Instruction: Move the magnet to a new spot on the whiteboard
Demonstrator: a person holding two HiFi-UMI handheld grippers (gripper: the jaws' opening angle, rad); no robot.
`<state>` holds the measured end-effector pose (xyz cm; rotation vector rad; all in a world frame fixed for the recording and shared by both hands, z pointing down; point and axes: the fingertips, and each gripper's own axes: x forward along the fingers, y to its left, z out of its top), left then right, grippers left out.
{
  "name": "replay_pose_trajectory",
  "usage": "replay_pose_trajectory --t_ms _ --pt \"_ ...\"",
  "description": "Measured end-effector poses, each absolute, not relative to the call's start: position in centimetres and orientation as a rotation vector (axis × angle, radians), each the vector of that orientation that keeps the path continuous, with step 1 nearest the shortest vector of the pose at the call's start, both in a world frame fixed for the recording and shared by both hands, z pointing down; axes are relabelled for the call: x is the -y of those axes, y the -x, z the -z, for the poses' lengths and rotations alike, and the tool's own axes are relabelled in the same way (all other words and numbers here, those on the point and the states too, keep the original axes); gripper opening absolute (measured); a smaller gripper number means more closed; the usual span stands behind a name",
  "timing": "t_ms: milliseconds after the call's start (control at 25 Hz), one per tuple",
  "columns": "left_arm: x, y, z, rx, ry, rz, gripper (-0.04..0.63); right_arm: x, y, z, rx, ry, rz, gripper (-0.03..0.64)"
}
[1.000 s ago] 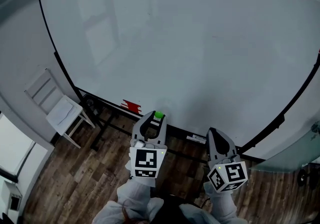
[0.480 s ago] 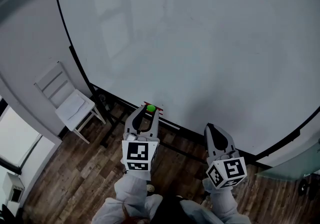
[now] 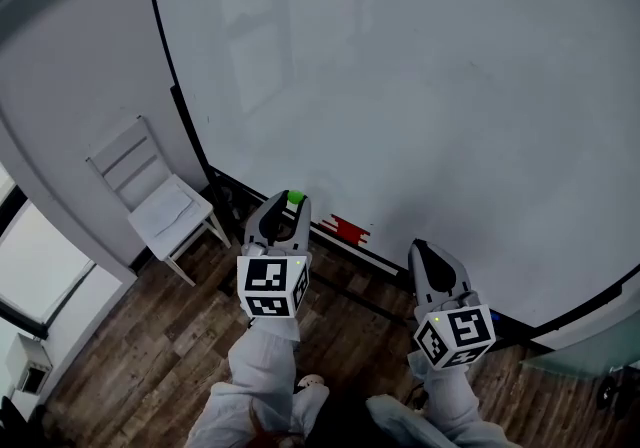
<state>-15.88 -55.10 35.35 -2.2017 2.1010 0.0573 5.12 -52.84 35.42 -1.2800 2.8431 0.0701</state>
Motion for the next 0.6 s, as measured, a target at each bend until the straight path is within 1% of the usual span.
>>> replay_pose_trajectory --t_ms 600 --pt "60.0 26.6 -35.9 -2.148 2.179 -0.027 0.124 56.0 7.5 -35.7 -2.935 1.162 -0.089 0.028"
